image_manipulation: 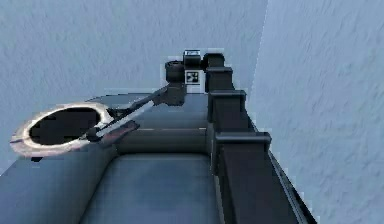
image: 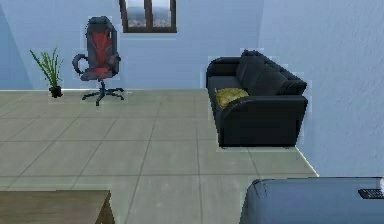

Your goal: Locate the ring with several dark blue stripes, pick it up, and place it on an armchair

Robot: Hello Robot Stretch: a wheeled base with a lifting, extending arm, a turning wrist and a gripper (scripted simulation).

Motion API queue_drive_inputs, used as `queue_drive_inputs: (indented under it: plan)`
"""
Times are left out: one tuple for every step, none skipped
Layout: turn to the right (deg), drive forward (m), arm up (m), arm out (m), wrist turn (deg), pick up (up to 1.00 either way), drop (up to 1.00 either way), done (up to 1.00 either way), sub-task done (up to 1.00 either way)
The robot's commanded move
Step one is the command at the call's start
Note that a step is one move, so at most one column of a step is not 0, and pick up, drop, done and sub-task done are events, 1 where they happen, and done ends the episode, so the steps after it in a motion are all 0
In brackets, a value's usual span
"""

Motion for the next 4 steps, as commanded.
queue_drive_inputs:
  plan:
    - [0.0, 0.0, 0.0, 0.0, 45.0, 0.0, 0.0, 0.0, 0.0]
    - [0.0, 0.0, 0.0, 0.0, 39.0, 0.0, 0.0, 0.0, 0.0]
    - [0.0, 0.0, -0.3, 0.0, 0.0, 0.0, 0.0, 0.0, 0.0]
    - [0.0, 0.0, -0.5, 0.0, 0.0, 0.0, 0.0, 0.0, 0.0]
